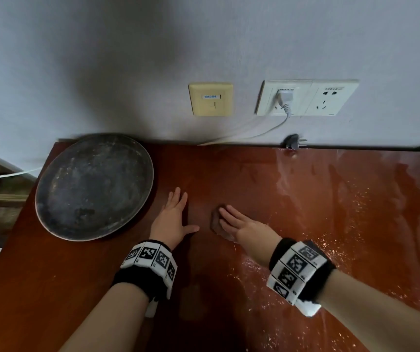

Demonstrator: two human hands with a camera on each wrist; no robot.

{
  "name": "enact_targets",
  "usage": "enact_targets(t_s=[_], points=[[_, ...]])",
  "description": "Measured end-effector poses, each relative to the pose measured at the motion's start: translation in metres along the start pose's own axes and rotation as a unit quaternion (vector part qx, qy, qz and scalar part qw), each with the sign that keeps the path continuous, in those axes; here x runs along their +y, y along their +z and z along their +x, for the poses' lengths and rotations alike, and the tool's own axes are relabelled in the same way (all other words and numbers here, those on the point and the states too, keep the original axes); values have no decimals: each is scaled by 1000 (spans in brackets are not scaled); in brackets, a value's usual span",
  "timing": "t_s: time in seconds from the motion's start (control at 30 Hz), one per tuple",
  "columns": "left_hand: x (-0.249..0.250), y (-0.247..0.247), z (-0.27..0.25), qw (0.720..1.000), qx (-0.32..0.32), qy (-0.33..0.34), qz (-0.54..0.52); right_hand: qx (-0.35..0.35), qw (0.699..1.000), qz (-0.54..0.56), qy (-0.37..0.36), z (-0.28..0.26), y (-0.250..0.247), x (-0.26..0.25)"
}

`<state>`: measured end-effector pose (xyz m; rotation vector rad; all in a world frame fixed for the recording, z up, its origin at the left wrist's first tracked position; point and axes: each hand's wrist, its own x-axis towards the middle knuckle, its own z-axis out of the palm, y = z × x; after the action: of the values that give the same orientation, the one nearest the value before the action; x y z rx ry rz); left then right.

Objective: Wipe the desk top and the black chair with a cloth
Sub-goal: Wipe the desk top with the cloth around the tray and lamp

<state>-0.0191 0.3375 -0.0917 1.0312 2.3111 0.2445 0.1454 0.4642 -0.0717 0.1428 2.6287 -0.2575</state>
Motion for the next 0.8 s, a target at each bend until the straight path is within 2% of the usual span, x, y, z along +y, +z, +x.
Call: enact_targets(t_s=[0.03, 0.13, 0.23, 0.3, 0.43, 0.5, 0.57, 0.67, 0.73, 0.8], points=[[0, 1, -3, 1000, -9, 2, 1, 1, 1000, 17, 1, -7, -5, 2], [0, 3, -17, 999, -37, 8, -10, 33, 988, 95, 115, -8, -15, 40], [2, 9, -35, 998, -56, 19, -4, 50, 975, 86, 200, -3, -16, 68], [4, 17, -45, 998, -64, 25, 10, 67, 972, 104, 201, -3, -13, 54], [11, 28, -51, 993, -84, 44, 74, 22, 997, 60, 44, -13, 17, -14], [13, 30, -55, 990, -96, 51, 92, 8, 997, 74, 33, -18, 29, -29], [13, 32, -60, 988, -99, 59, 106, 25, 990, 126, 63, -18, 27, -13], [9, 35, -72, 987, -89, 65, 121, 102, 965, 159, 183, -19, 9, 31], [6, 37, -79, 987, -81, 62, 124, 104, 955, 148, 236, -19, 5, 50], [6, 38, -86, 987, -79, 58, 129, 88, 957, 138, 238, -17, 7, 42]])
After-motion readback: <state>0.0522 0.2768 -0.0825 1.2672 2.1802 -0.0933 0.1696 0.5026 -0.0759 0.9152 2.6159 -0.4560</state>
